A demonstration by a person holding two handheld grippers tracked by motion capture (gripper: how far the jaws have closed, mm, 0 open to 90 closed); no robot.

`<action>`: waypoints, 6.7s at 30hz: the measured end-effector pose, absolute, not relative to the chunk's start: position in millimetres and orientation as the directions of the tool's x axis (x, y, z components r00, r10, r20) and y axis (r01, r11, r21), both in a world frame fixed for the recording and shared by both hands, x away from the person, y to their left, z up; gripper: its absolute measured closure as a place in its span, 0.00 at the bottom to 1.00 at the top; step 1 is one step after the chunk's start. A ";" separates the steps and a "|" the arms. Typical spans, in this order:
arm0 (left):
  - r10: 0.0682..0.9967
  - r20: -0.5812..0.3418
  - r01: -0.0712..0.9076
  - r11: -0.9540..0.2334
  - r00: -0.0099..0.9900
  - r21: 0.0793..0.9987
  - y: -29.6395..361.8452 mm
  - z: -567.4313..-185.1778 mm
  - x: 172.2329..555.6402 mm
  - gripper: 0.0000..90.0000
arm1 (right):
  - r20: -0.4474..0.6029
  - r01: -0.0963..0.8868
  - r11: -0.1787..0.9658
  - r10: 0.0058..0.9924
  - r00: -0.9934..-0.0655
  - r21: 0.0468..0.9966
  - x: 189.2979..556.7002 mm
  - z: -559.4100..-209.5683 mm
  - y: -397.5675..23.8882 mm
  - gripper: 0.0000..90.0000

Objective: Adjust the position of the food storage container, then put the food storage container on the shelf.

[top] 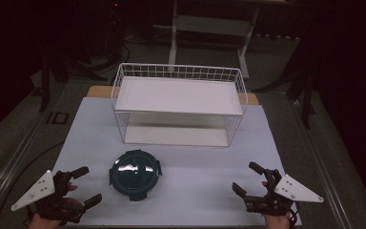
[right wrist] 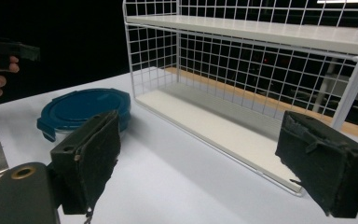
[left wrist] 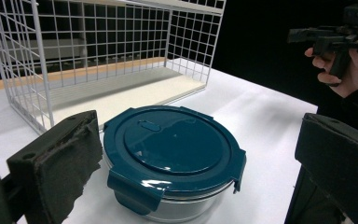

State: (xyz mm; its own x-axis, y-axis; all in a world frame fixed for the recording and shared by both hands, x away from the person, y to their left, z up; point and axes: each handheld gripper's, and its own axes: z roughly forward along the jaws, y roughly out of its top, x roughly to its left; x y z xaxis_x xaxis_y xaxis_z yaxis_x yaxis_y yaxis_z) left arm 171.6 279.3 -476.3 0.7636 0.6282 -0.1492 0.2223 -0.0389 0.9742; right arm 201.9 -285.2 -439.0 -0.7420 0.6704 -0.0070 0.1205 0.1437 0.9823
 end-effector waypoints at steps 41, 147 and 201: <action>0.677 -0.213 0.537 -0.313 0.705 0.783 301.0 -498.6 204.6 0.89 | 0.019 0.142 0.136 0.653 -0.757 0.980 201.3 -438.7 -279.5 0.14; 0.553 -0.168 0.482 -0.491 0.816 0.725 134.2 -492.7 288.7 1.00 | 0.047 0.184 0.161 0.614 -0.788 0.970 207.1 -447.6 -272.8 0.14; 0.614 -0.596 0.821 -0.161 0.518 0.547 134.0 -491.1 321.9 0.03 | 0.011 0.198 0.206 0.667 -0.745 0.958 230.9 -436.6 -229.2 0.11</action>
